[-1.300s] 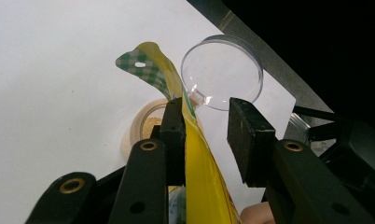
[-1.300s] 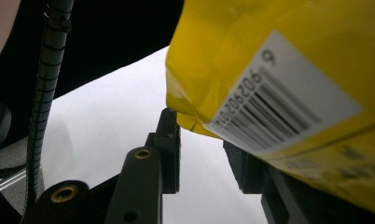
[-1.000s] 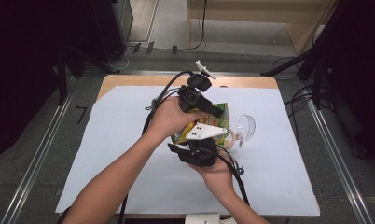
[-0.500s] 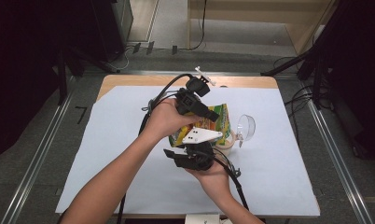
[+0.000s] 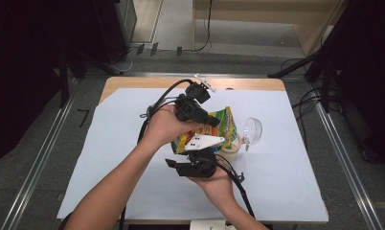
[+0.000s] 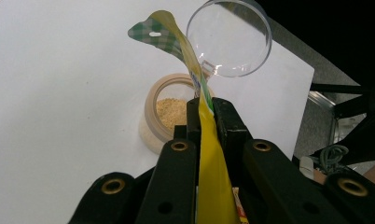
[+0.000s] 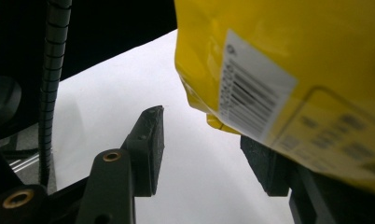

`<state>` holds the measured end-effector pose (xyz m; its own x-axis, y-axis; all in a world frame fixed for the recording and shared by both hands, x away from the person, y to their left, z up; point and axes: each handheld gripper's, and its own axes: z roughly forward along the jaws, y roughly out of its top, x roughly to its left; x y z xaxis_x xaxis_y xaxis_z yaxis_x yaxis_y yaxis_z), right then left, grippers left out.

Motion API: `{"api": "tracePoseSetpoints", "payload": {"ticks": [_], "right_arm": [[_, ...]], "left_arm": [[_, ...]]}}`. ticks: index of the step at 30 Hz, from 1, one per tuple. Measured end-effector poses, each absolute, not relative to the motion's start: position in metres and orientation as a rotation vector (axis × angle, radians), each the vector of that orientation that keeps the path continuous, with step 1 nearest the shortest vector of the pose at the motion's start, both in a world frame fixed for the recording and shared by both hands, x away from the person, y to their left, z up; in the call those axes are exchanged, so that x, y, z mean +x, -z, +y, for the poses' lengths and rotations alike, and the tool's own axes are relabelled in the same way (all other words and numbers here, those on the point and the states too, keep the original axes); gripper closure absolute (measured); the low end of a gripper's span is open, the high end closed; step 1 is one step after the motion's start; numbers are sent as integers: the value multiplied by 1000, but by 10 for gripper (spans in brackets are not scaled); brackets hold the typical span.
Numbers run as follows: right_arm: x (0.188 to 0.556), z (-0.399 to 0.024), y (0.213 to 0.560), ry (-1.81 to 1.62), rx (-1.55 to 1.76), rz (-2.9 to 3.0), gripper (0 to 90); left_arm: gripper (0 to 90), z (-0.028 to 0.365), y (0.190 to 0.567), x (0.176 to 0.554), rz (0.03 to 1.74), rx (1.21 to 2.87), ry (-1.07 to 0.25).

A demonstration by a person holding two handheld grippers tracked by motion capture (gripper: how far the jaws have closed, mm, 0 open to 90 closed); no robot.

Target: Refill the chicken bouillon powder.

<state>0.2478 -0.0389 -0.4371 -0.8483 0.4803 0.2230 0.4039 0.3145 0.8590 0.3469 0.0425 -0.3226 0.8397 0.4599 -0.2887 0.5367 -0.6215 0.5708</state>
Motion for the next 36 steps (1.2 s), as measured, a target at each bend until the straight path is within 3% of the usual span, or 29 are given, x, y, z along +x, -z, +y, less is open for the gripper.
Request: {"api": "tracePoseSetpoints", "payload": {"ticks": [36], "right_arm": [[245,-52,461,-1506,875,2491,470]], "left_arm": [[887,93,343,332,714,2305,157]]}}
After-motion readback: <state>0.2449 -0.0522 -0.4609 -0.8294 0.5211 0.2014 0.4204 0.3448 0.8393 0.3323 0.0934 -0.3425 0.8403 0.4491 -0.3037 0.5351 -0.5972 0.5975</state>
